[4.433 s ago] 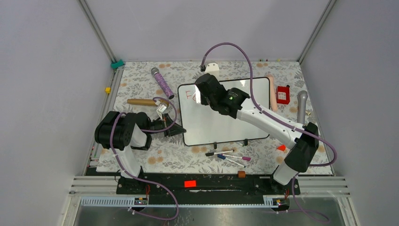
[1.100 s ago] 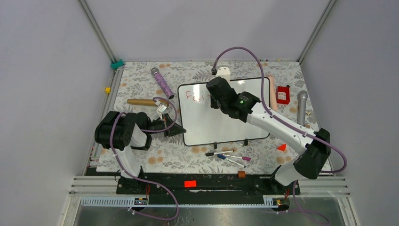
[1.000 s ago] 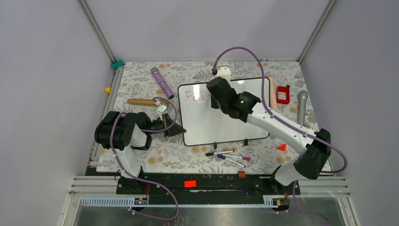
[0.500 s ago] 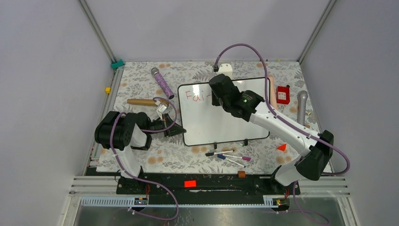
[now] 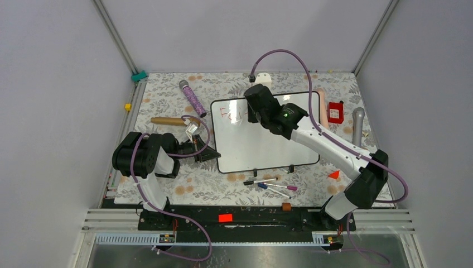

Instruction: Write a sentence on the whiteboard

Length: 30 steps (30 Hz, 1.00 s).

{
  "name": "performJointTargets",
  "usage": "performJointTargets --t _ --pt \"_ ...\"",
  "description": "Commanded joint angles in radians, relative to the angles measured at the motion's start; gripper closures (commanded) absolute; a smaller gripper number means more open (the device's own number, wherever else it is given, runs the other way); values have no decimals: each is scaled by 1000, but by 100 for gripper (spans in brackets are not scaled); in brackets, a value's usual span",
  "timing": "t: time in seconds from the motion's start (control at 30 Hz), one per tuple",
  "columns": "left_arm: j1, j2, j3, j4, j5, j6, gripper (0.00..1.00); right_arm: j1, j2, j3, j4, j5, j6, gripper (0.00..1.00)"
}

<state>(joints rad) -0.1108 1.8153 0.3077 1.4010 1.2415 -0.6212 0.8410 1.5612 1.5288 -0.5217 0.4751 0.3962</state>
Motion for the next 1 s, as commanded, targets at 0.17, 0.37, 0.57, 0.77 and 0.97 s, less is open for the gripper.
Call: performJointTargets --t 0.17,0.37,0.57,0.77,0.97 --pt "-13 1 10 70 63 46 100 -11 0 5 17 -20 14 100" --pt "-13 1 10 70 63 44 100 -10 -28 -49 8 -36 48 100" --pt "-13 -1 9 69 61 45 100 -10 -58 -120 10 -51 91 100" --pt "-13 -1 8 69 62 45 100 -10 -83 -163 19 -66 108 100" --pt "-13 -1 8 70 61 43 100 -10 -102 -175 17 -34 104 100"
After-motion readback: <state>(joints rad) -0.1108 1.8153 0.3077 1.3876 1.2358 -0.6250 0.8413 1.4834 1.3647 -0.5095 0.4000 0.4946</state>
